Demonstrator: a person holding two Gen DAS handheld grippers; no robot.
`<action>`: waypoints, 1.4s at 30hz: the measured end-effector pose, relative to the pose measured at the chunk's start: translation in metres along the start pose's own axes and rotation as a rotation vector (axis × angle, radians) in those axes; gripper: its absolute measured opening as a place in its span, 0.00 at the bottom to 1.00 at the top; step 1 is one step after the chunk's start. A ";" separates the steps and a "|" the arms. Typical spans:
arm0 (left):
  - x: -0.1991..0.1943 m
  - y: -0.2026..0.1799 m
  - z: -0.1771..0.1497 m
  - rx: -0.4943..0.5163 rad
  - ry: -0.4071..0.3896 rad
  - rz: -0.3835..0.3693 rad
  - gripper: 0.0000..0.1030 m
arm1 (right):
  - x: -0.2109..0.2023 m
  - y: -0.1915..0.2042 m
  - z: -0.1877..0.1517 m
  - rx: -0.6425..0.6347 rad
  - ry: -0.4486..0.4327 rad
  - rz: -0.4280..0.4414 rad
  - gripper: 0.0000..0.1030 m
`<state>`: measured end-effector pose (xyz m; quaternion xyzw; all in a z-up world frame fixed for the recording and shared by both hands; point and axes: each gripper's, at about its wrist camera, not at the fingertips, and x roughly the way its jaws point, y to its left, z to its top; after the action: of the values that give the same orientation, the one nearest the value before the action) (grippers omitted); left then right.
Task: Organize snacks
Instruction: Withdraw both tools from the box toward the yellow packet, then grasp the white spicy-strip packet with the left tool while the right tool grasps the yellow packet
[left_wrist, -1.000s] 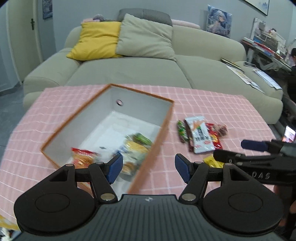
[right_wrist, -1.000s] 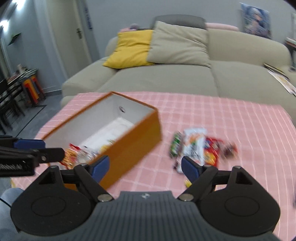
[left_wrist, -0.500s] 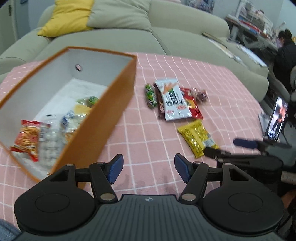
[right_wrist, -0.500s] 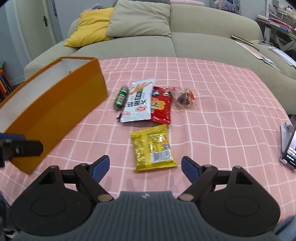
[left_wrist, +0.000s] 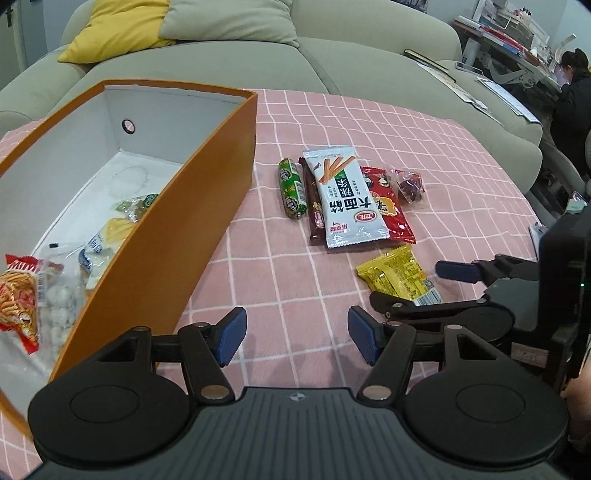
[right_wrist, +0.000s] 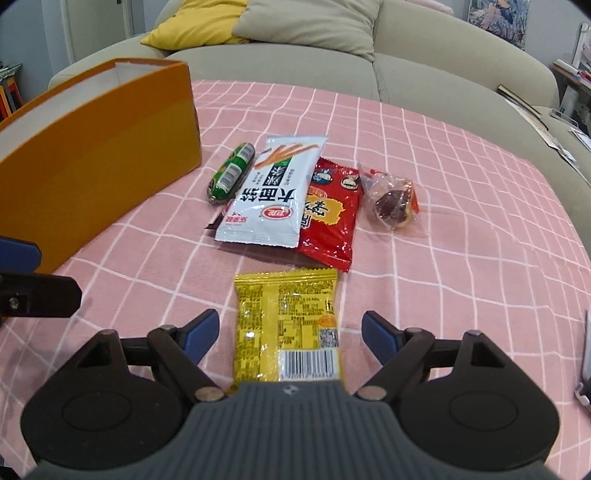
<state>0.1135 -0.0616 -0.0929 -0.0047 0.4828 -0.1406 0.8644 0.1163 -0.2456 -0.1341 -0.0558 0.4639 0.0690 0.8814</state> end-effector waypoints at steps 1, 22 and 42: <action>0.002 0.000 0.001 0.001 0.001 -0.001 0.72 | 0.003 -0.001 0.001 0.000 0.006 0.004 0.73; 0.015 -0.010 0.019 0.022 -0.016 -0.043 0.72 | -0.023 0.006 -0.006 -0.029 0.035 0.050 0.48; 0.082 -0.028 0.094 -0.039 -0.049 -0.015 0.85 | -0.002 -0.049 0.042 0.155 -0.073 -0.047 0.48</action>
<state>0.2259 -0.1210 -0.1071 -0.0289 0.4640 -0.1376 0.8746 0.1580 -0.2876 -0.1072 0.0041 0.4339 0.0143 0.9008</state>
